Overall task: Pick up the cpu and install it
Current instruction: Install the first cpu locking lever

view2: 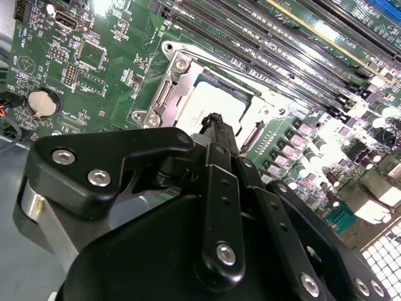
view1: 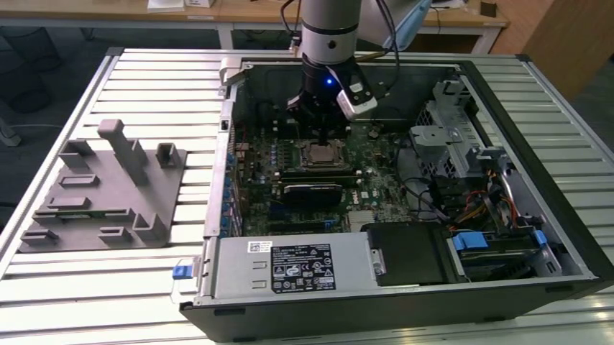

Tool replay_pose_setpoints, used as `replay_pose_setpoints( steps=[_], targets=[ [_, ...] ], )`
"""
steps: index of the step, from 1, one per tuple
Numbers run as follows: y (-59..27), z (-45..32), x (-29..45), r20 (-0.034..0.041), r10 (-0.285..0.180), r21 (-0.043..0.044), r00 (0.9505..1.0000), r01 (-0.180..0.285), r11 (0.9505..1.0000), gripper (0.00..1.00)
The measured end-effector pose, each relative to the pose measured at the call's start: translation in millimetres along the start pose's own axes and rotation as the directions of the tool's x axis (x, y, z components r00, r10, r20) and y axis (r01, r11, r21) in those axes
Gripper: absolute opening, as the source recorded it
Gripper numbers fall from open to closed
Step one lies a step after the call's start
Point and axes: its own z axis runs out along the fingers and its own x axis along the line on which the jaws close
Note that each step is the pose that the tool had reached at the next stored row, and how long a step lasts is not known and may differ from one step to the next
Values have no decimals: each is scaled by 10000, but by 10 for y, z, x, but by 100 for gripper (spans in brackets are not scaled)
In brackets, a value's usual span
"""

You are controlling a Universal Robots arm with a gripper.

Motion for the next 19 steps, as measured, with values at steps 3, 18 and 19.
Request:
replay_pose_setpoints(
  steps=[3,18,19],
  targets=[
    [-2,-1,55,1,-2,-3,10000,2,10000,11],
    [-24,-17,454,0,4,-47,10000,-4,10000,11],
    [-25,-18,469,-1,5,-54,10000,-5,10000,11]
  ],
)
